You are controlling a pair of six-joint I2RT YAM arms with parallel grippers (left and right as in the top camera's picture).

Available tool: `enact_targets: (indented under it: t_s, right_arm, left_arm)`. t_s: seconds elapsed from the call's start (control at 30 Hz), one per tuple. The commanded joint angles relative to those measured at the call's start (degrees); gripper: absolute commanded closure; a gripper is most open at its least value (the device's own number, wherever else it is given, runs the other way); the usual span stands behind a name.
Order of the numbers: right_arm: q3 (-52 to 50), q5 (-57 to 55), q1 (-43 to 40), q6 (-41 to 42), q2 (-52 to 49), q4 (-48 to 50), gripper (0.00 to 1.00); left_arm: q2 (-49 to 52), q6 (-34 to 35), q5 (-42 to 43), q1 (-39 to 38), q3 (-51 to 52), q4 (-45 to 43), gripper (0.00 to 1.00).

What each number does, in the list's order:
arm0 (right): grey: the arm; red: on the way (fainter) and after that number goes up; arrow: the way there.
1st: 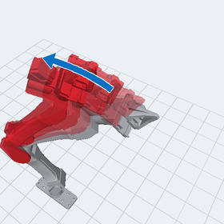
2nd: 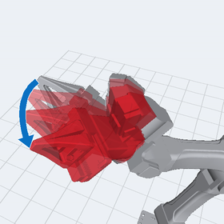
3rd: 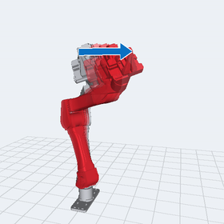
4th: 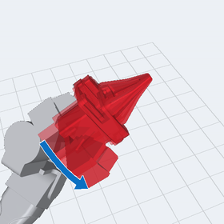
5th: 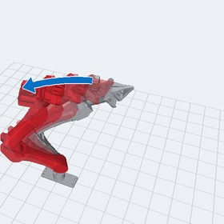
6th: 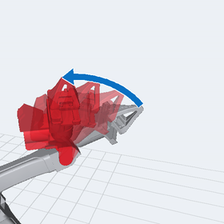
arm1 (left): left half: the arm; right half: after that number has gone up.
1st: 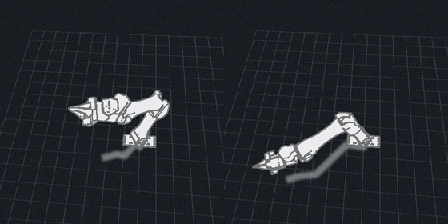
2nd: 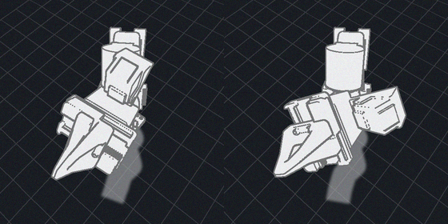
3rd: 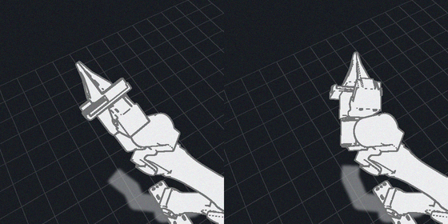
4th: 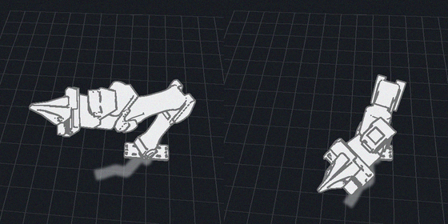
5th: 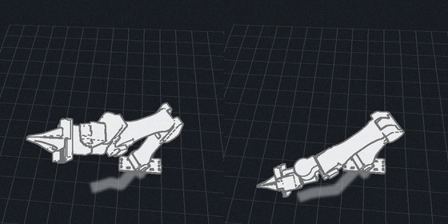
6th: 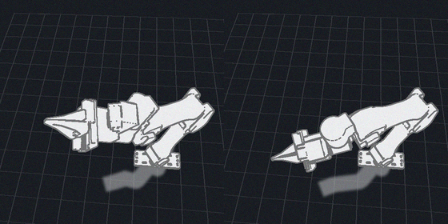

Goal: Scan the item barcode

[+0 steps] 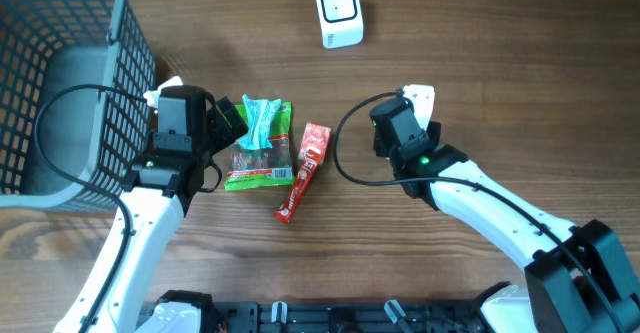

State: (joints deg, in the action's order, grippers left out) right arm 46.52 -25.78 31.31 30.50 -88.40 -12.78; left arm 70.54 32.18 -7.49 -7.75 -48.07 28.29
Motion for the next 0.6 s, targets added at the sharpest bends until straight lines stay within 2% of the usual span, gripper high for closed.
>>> enact_targets:
  t_s: [0.0,0.2,0.33,0.43,0.47,0.5,0.57]
  right_arm:
    - [0.00,-1.49,-0.20,-0.52,0.50,1.22,0.36]
    - [-0.04,-1.27,-0.20,-0.55,0.22,1.09,0.33]
    - [-0.04,-1.27,-0.20,-0.55,0.22,-0.33,0.19]
    - [-0.04,-1.25,-0.20,-0.57,0.22,-1.07,0.14]
    - [0.20,-0.26,-0.20,-2.93,0.55,-1.53,0.07]
    - [0.68,1.27,-0.28,-5.31,0.90,-1.68,0.06]
    - [6.19,9.57,-1.66,-8.50,2.67,-8.28,0.04]
  left_arm:
    - [-0.26,-0.68,-0.52,0.31,-0.42,0.00,0.00]
    - [-0.26,-0.68,-0.52,0.31,-0.42,0.00,0.00]
    - [-0.26,-0.68,-0.55,0.31,-0.42,0.00,0.00]
    - [-0.26,-0.66,-0.52,0.31,-0.42,0.00,0.00]
    - [-0.26,-0.66,-0.55,0.31,-0.42,0.00,0.00]
    - [-0.26,-0.68,-0.55,0.31,-0.42,0.00,0.00]
    - [-0.26,-0.68,-0.52,0.31,-0.42,0.00,0.00]
